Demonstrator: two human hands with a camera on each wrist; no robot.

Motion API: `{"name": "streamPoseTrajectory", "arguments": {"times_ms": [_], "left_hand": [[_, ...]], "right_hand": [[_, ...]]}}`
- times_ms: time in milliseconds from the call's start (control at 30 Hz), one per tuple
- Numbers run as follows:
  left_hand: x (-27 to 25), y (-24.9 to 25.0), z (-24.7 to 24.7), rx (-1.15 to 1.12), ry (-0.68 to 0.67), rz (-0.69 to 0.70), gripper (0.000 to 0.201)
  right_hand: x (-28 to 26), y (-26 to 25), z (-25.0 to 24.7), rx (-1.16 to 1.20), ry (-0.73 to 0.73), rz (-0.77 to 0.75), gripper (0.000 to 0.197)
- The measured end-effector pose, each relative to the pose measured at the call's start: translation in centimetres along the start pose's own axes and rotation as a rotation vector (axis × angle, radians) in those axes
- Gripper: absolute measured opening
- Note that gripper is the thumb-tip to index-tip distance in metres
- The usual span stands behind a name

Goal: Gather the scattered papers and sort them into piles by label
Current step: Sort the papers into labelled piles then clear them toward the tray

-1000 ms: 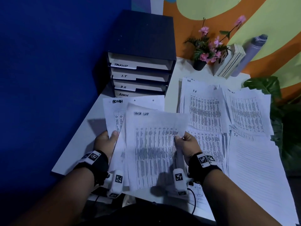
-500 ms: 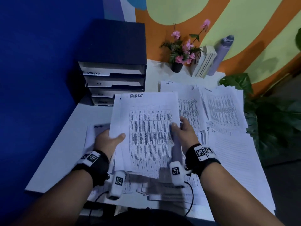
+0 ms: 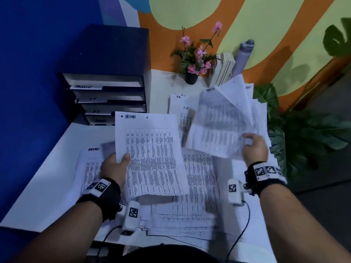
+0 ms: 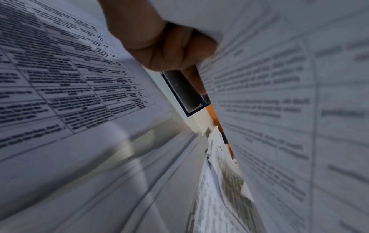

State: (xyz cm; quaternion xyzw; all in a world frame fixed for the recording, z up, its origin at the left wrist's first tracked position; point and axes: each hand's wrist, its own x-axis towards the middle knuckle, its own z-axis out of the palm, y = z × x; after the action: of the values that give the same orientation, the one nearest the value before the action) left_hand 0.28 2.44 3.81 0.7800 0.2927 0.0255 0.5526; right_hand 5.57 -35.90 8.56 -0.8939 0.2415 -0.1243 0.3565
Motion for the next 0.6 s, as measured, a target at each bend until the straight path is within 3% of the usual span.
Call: {"name": "streamPoseTrajectory", "arguments": {"times_ms": [100,267,400,500,600], "left_hand": [[-0.2,-0.5,0.0,0.067,0.047,-0.006,0.026],[0.1,-2.0,-0.5,0.173,0.049,-0.087,0.029],[-0.4,-2.5,-0.3,0.23,-0.017,-0.097,0.03],[-0.9,-2.6,0.4,0.212,-0.101,-0.114,0.031],[-1.8,-2.4,1.1,0.176,-0.175,-0.128,0.032]], "right_hand": [[4.0,1.3,-2.6,-0.176,-0.005,0.019,0.05],[8.6,2.8,-4.1,-0.365,0.002,0.033,0.047],[8.3,2.1,-3.0,-0.543,-0.085,-0.043,0.061],[5.0,0.0,-0.3,-0.295,-0.274,-0.154,0.05],[-1.4,-2.3,2.9,0.164,-0.677,-0.02,0.056]]}}
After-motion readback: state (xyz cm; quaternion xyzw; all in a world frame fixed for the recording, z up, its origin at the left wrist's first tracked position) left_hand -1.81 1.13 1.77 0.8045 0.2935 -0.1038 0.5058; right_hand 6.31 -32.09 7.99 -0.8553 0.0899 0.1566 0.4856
